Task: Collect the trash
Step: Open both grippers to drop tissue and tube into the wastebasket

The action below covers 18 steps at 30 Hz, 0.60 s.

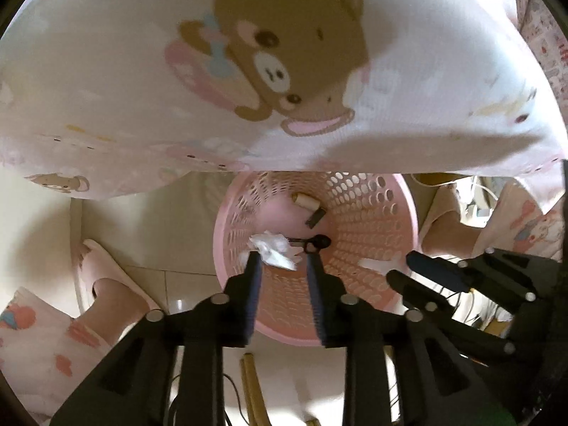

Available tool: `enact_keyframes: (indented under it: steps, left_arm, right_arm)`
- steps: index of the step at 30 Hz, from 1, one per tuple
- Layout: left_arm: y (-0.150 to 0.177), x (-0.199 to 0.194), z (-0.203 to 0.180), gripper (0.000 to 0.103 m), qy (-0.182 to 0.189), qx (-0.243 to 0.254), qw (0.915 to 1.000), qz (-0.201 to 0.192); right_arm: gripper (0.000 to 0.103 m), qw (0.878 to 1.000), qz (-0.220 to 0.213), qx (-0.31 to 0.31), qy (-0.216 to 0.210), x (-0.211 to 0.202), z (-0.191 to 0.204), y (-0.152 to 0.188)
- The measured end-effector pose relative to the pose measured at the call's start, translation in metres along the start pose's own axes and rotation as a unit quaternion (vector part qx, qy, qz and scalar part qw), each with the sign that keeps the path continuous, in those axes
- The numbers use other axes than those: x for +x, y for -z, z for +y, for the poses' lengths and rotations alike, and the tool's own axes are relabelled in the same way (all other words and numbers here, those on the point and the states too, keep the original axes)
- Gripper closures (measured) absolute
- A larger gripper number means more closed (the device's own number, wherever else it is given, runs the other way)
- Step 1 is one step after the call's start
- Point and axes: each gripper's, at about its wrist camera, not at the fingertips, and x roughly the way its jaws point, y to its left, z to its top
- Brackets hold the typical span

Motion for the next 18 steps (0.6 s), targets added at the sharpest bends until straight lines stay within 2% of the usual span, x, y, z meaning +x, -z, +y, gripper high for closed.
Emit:
enact_keyframes:
  steps: [1, 3, 4, 5, 10, 14, 18]
  left_arm:
    - [0.0, -0.002, 0.001, 0.072, 0.0, -0.001, 1.0, -0.003]
    - [-0.001, -0.009, 0.002, 0.071, -0.005, -0.004, 0.9999, -0.016]
    - [-0.001, -0.012, 0.003, 0.07, -0.008, -0.005, 0.9997, -0.022]
    - [-0.002, -0.017, 0.003, 0.068, -0.013, -0.006, 0.9994, -0.033]
    - [0.001, -0.053, 0.006, 0.066, -0.025, -0.007, 0.9937, -0.109]
    - [0.007, -0.087, 0.005, 0.066, -0.038, 0.007, 0.9827, -0.181]
    - [0.01, -0.109, 0.008, 0.057, -0.045, 0.009, 0.9716, -0.232]
  right_arm:
    - [0.079, 1.0, 0.002, 0.004, -0.001, 0.0, -0.001, -0.001]
    - [0.064, 1.0, -0.003, 0.012, -0.002, -0.004, -0.003, -0.001]
    - [0.049, 1.0, -0.011, 0.015, -0.003, -0.007, -0.004, -0.001]
    - [0.04, 1.0, -0.022, 0.02, -0.005, -0.011, -0.005, -0.001]
    - [0.039, 0.997, -0.062, 0.046, -0.011, -0.036, -0.014, -0.001]
    - [0.039, 0.993, -0.116, 0.035, 0.012, -0.066, -0.007, 0.005]
    - [0.037, 0.983, -0.183, 0.01, 0.031, -0.098, 0.005, 0.011]
